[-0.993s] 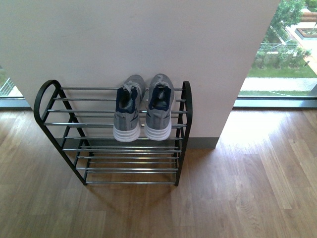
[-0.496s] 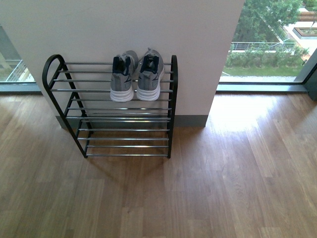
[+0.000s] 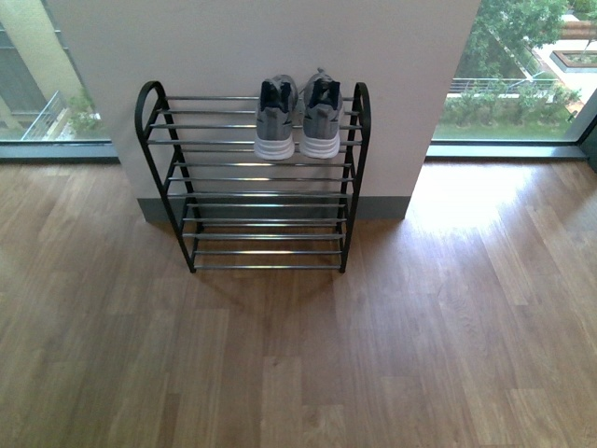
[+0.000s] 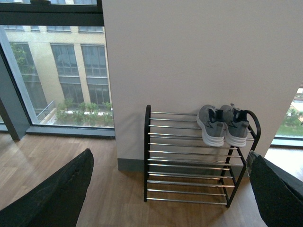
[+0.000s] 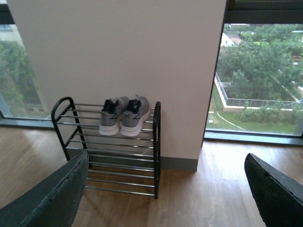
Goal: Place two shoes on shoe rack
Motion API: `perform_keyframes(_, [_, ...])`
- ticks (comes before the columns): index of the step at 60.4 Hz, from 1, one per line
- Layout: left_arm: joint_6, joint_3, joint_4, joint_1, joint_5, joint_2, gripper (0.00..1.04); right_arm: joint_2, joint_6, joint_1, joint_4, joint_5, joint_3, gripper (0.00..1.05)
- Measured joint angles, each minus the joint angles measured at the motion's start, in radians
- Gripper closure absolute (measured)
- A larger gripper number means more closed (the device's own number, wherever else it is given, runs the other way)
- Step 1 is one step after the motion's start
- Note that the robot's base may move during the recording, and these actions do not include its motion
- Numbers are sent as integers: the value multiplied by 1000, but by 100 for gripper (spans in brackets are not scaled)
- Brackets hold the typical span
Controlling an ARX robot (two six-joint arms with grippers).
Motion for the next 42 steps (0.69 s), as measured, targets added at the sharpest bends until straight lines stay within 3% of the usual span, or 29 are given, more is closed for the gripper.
perform_keyframes(42, [0, 0, 0, 0, 0, 0, 9, 0, 0, 0, 0, 1, 0, 9])
